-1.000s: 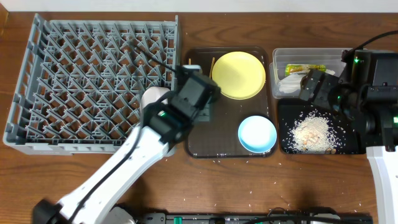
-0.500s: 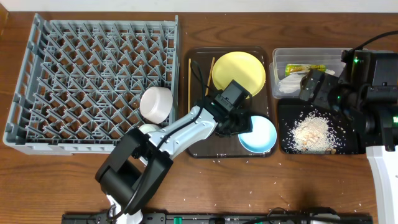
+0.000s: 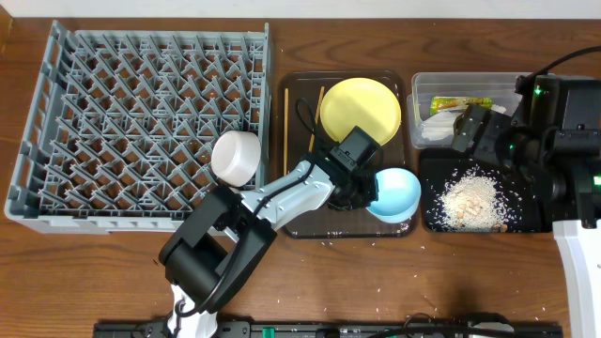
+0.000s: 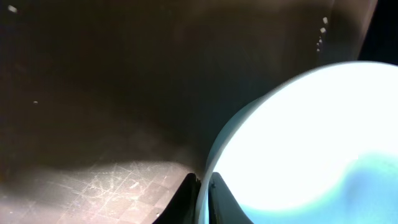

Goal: Sort waste into correct bins and load items into the dishwasher
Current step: 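Move left gripper to light-blue bowl and grasp its rim, then lift light-blue bowl with left gripper and carry it to rack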

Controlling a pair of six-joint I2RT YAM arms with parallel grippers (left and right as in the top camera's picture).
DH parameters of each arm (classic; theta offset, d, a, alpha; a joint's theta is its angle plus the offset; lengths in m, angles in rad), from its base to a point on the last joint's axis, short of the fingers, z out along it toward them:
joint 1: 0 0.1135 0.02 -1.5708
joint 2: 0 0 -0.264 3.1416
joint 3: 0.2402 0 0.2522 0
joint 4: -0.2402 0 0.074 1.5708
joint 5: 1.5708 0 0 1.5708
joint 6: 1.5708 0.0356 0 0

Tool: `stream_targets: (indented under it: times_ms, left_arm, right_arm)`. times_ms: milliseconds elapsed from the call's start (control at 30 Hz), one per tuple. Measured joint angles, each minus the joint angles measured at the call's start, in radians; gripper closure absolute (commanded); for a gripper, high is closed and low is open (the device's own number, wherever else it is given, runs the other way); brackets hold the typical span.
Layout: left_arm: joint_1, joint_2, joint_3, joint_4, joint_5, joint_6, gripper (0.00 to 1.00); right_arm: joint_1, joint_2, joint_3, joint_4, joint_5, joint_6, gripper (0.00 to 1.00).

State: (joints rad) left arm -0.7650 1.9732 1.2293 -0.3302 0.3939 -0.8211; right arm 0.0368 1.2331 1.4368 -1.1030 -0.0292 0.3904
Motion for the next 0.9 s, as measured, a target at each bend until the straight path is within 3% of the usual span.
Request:
stream_targets:
  times_ms: [300,467,500,667,900]
  left_arm:
    - [0.003,-0.023,0.0,-0.022,-0.008,0.034,0.93]
    - [0.084,-0.219,-0.005,-0.121,-0.096,0.137,0.93]
    - [0.121,-0.288,-0.006,-0.187,-0.182,0.171,0.93]
    - [0.23,-0.416,-0.006,-0.226,-0.566,0.303,0.92]
    - [0.281,-0.423,-0.005,-0.046,-1.098,0.547,0.93]
  right_arm:
    - [0.0,0.0,0.0,0.0,0.0,0.0,0.01]
    - [0.0,0.0,0.0,0.0,0.0,0.0,0.01]
    - [0.0,0.0,0.0,0.0,0.0,0.0,0.01]
    - [0.0,0.0,0.0,0.0,0.0,0.0,0.01]
    - [0.0,0.0,0.0,0.0,0.0,0.0,0.01]
